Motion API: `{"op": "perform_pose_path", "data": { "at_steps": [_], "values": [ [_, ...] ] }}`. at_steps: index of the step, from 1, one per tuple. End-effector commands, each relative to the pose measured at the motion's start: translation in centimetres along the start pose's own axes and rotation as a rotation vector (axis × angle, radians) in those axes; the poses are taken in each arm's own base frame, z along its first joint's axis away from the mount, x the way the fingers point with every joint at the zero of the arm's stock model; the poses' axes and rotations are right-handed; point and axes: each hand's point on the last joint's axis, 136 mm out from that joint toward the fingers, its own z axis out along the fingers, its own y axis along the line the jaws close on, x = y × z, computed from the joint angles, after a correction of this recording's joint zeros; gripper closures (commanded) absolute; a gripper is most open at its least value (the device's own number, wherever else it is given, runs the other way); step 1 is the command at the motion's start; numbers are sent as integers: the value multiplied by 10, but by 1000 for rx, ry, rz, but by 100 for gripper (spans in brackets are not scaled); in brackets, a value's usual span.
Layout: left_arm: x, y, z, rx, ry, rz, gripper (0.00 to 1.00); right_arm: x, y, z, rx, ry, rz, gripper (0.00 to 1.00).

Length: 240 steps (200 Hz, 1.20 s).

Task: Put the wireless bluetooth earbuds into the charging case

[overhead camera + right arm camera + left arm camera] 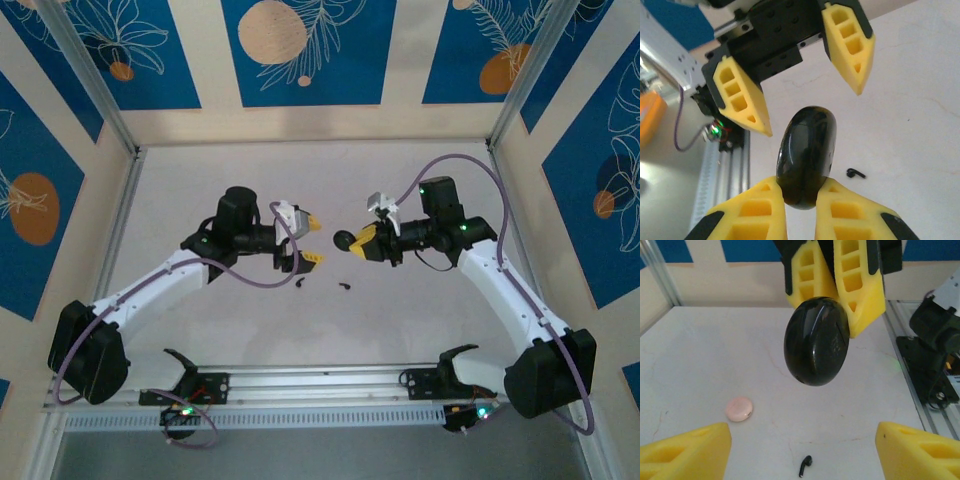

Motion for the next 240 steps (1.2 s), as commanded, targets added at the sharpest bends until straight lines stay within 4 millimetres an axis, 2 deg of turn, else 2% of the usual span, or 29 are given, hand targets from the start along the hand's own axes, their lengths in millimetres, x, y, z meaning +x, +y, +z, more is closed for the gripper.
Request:
{"op": "perform_pose_path", "data": {
  "at_steps": [1, 24, 87, 135, 192, 222, 240],
  "values": [
    [-2, -15, -4, 81, 22, 50, 28, 12, 7, 1, 16, 115, -189, 89],
    [-1, -23, -6, 115, 58, 79, 37, 16, 5, 6, 26, 201, -242, 89],
    [9, -29, -1, 126, 154, 136, 37, 16, 6, 28, -10, 339, -311, 89],
    [15, -34, 4, 153, 195, 162, 44, 11, 13, 37, -42, 340, -348, 89],
    [17, -37, 8, 164, 209, 189, 61, 8, 19, 40, -65, 333, -357, 89],
    [17, -37, 8, 155, 211, 205, 78, 4, 21, 40, -66, 314, -364, 88],
    [18, -37, 9, 152, 208, 208, 84, 1, 19, 39, -42, 289, -376, 79]
  ]
}}
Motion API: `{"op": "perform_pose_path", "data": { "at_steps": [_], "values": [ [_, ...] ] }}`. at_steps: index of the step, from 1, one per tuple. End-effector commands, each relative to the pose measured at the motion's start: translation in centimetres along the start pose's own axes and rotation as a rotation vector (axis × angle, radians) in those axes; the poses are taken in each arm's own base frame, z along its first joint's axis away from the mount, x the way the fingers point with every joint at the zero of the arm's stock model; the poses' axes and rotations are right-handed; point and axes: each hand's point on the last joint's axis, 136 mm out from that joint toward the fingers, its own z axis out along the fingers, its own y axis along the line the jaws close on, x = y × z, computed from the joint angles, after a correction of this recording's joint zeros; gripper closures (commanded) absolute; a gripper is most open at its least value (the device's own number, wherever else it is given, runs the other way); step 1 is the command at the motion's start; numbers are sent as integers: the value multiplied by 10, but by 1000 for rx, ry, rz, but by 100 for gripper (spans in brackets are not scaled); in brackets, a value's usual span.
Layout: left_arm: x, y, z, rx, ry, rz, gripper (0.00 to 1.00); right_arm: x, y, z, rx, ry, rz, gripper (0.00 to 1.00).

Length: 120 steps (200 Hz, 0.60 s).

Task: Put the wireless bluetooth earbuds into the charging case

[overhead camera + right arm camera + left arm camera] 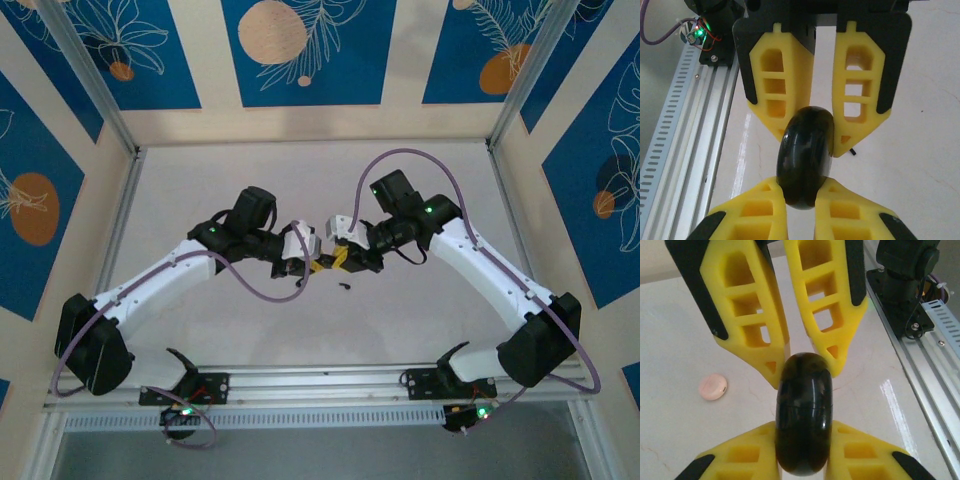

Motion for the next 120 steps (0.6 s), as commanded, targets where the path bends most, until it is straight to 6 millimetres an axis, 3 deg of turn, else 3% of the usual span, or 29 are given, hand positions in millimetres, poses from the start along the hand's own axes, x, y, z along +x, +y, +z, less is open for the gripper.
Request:
{"op": "perform_pose_path", "data": {
  "at_steps": [1, 21, 56, 120],
  "values": [
    [-8, -4, 0, 11, -16, 36, 84, -15, -3, -8, 32, -57, -47, 78],
    [-11, -3, 0, 3, -42, 27, 86, -17, -7, -11, 61, -88, -34, 66],
    [-14, 3, 1, -39, -74, -9, 88, -16, -9, -15, 69, -111, -1, 57],
    [-24, 12, 1, -77, -152, -77, 88, -18, -11, -13, 51, -136, 56, 52]
  ]
}}
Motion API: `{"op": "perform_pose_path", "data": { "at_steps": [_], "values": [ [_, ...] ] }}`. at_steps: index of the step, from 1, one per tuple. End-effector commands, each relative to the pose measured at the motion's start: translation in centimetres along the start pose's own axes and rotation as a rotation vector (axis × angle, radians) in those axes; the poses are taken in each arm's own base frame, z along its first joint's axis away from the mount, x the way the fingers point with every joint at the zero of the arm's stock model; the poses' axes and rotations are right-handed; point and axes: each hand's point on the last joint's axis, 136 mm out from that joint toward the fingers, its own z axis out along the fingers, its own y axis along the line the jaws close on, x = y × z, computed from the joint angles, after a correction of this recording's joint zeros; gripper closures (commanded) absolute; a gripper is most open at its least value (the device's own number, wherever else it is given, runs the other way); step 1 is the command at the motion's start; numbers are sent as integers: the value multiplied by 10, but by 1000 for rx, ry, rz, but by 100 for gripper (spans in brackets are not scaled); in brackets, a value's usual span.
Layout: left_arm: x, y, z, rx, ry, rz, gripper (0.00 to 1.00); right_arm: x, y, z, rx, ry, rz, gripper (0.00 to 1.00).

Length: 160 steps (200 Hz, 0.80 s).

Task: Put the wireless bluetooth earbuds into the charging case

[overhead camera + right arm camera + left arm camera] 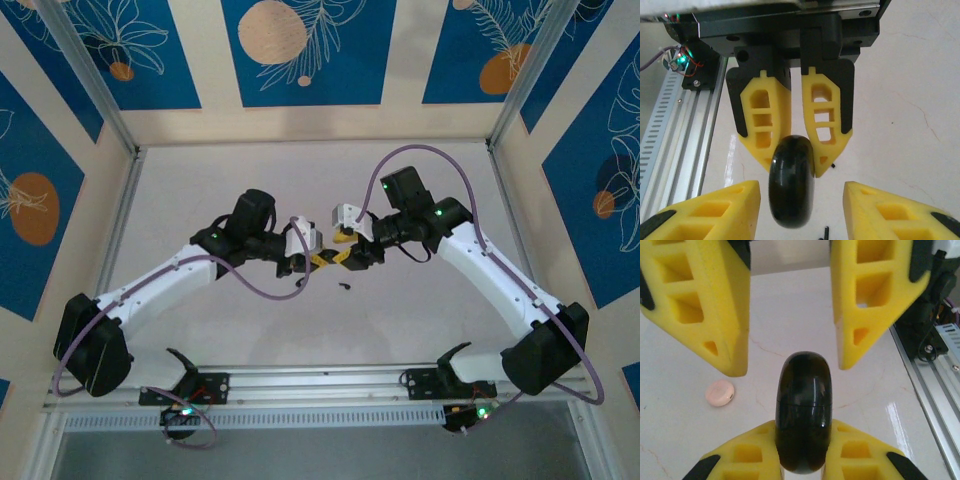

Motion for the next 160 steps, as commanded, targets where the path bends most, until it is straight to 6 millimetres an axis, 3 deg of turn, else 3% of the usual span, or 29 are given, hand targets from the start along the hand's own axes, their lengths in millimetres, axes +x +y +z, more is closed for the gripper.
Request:
{"op": "perform_pose_path", "data": {
  "at_steps": [1, 47, 124, 160],
  "values": [
    [-19, 0, -4, -14, -78, -3, 88, -4, 5, 0, -30, -37, 35, 52],
    [-24, -1, -4, -5, -109, -18, 89, 0, -4, 0, -1, -27, 77, 51],
    [-21, -7, -7, 3, -116, -19, 89, 2, -39, -22, 143, -76, 145, 52],
    [-22, -7, -8, -2, -137, -24, 89, 0, -45, -27, 158, -102, 178, 52]
  ]
}}
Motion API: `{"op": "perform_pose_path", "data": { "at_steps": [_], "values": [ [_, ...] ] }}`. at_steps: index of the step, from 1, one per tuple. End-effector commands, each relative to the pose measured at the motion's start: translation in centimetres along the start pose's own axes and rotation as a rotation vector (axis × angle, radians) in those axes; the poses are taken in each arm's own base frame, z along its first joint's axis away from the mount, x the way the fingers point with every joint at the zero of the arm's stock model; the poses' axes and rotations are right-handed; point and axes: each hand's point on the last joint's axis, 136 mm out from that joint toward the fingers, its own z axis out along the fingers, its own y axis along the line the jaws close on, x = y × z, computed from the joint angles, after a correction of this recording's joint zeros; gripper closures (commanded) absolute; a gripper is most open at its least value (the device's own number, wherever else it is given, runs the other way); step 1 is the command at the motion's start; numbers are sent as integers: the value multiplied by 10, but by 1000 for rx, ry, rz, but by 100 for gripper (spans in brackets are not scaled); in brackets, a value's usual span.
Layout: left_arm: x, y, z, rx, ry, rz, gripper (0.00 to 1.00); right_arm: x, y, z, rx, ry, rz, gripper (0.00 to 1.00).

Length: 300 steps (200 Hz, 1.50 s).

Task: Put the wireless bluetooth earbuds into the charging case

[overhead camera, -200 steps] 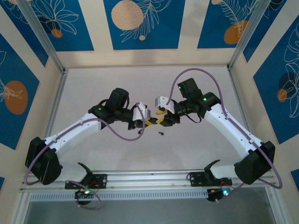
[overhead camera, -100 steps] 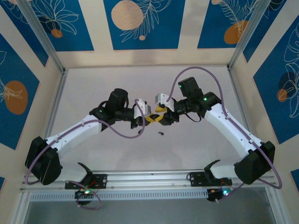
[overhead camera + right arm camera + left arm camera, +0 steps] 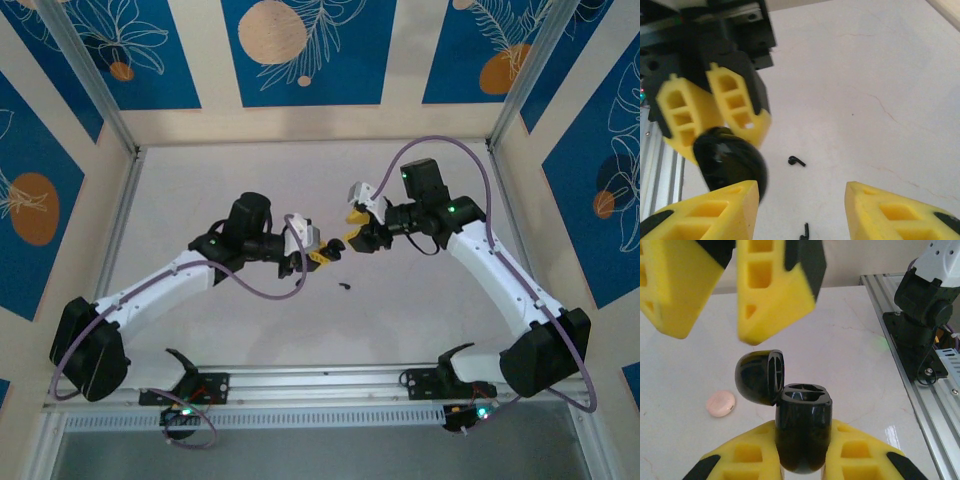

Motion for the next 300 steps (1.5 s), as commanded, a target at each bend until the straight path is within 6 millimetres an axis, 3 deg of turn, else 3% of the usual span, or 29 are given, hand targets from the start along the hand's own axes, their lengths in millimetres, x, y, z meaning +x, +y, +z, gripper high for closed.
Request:
{"op": "perform_pose_path", "data": {
  "at_steps": [1, 45, 79, 118, 141, 167, 189, 215, 253, 300],
  "values": [
    [-12, -8, -5, 24, -57, 15, 89, -6, -1, -4, 7, -33, 27, 52],
    [-8, 9, -14, -51, -155, -60, 89, -20, -3, -22, 26, -117, 88, 51],
    [3, 35, -36, -210, -349, -149, 89, -13, -12, -26, 63, -93, 328, 50],
    [35, 49, -59, -420, -447, -239, 89, 34, -18, -4, 111, 127, 764, 50],
    [51, 51, -65, -489, -444, -262, 89, 64, -11, 11, 99, 275, 1003, 50],
    [63, 50, -71, -538, -447, -265, 89, 86, 2, 30, 91, 400, 1136, 51],
    [74, 56, -82, -634, -457, -296, 89, 90, 12, 50, 66, 447, 1179, 51],
    [91, 67, -96, -742, -429, -365, 90, 86, 20, 78, 23, 498, 1036, 51],
    [106, 78, -128, -882, -418, -460, 91, 68, 19, 116, -94, 468, 614, 49],
    [116, 75, -163, -995, -376, -508, 90, 50, 16, 132, -214, 356, 34, 46]
  ]
}}
